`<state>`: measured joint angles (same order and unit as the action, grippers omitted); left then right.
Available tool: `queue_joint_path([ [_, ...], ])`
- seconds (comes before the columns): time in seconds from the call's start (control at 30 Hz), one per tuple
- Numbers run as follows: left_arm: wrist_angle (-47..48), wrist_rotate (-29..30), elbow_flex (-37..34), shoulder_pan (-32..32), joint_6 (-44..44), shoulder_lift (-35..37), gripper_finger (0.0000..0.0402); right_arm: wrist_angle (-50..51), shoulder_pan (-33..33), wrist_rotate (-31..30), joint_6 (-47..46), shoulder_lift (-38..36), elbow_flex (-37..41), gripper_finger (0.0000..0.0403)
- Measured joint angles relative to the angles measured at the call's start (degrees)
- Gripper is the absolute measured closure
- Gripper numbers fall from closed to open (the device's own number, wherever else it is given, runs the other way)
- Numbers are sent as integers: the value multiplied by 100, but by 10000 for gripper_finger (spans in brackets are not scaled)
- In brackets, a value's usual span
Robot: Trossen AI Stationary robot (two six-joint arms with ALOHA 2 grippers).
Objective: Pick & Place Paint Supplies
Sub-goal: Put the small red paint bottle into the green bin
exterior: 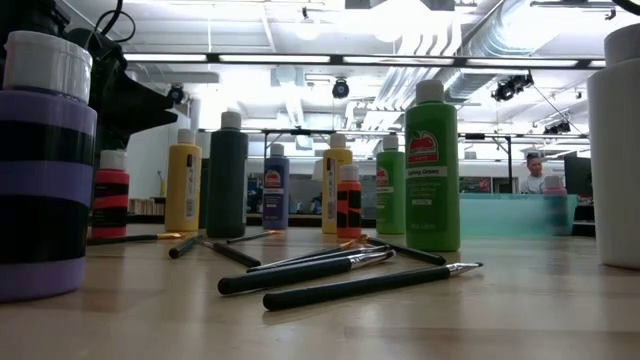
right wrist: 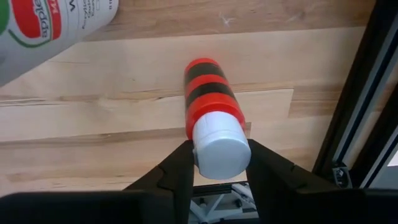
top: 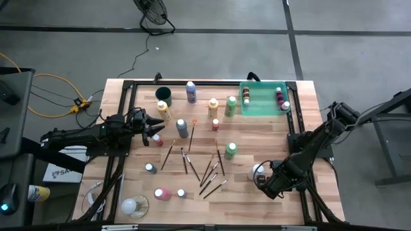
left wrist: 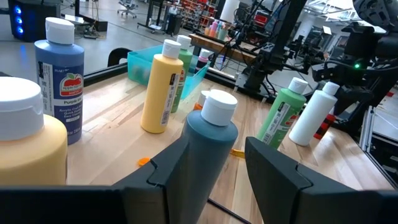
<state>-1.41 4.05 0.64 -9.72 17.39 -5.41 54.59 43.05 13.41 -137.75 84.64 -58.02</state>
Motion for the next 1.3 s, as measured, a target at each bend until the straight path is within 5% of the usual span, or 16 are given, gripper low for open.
queue_joint_path([
  [0.43,0,0,0,-1,0,2,250,810,37,-253,42,-695,2,282],
  [0.83,0,0,0,0,0,2,250,2666,-419,-1824,758,-2246,2,282],
  [1.03,0,0,0,-1,0,1,250,3046,-1286,-2364,2038,-2912,2,288],
  [1.3,0,0,0,-1,0,2,250,2826,-3447,-2541,4327,-3300,2,287],
])
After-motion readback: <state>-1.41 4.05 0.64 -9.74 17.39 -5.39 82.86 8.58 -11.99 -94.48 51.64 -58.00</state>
